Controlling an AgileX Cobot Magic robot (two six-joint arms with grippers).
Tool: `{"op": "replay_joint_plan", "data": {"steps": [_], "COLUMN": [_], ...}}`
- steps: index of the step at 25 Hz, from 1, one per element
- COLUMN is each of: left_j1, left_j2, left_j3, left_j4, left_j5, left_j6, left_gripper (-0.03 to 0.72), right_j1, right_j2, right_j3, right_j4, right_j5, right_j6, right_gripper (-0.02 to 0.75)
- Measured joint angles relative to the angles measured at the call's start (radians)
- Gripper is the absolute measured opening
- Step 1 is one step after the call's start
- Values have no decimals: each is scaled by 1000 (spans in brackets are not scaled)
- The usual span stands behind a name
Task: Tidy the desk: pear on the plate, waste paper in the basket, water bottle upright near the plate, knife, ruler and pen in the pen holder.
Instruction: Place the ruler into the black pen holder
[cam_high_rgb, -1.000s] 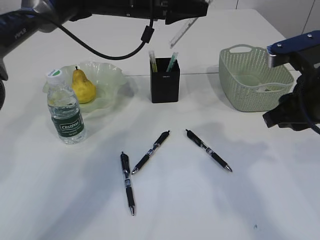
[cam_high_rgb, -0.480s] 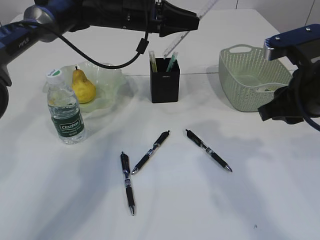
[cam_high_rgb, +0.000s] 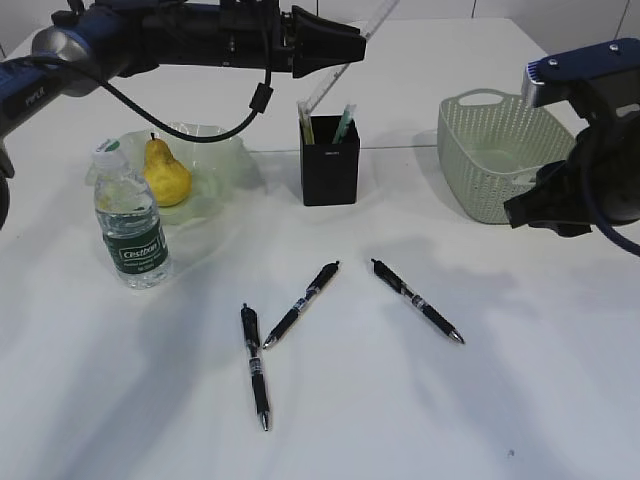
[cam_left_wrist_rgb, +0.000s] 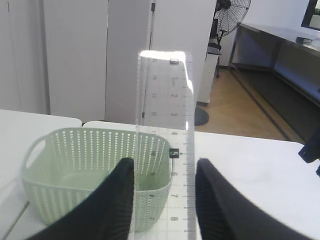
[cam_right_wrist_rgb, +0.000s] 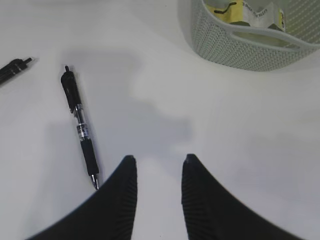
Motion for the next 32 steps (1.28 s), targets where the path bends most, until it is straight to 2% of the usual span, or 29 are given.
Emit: {"op": "replay_joint_plan", "data": {"steps": [15, 26, 32], "left_j1": [0, 3, 11], "left_j2": [23, 27, 60], "left_j3": [0, 0, 0], "left_j4": [-5, 123, 85], "left_j5": [0, 0, -16], "left_j6": [16, 43, 98], "left_gripper": [264, 264, 264], "right_j1": [0, 0, 0], "right_j2": [2, 2, 2], "right_j3": [0, 0, 0], "right_j4": [8, 8, 8], "right_j5": [-72, -75, -87], "right_j6": [0, 0, 17], "right_gripper": [261, 260, 261]}}
